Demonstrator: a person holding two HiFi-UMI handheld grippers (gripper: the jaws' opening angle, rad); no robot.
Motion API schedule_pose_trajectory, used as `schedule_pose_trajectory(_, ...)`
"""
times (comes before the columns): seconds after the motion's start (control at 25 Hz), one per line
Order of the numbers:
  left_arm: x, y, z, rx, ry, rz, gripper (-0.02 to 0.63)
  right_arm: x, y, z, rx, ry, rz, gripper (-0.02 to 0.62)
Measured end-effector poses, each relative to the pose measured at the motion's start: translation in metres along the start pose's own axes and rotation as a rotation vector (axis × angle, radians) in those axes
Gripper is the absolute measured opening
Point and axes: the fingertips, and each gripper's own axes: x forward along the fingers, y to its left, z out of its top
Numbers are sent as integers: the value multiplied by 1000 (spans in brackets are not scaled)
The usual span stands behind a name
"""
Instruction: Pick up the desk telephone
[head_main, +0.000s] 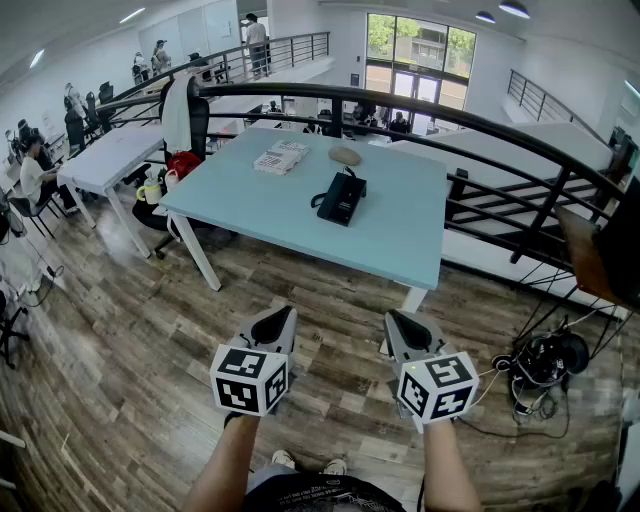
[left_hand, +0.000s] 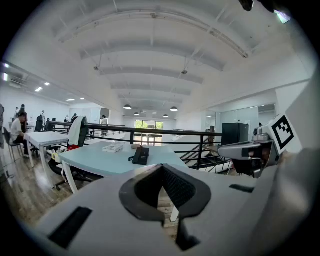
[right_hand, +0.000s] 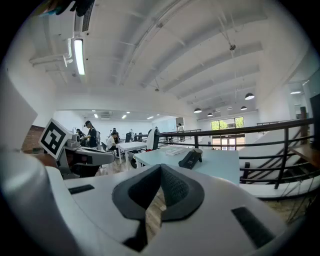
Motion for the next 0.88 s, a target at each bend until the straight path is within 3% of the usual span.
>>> schedule_pose_trajectory(0.52,19,-2,-4,-39,-7,0,8,5,-19,-11,6,12,-21,2)
schedule_pose_trajectory(0.88,58,15,-1,-68,-17,-40,12,41,-37,-9,13,7,-35,3)
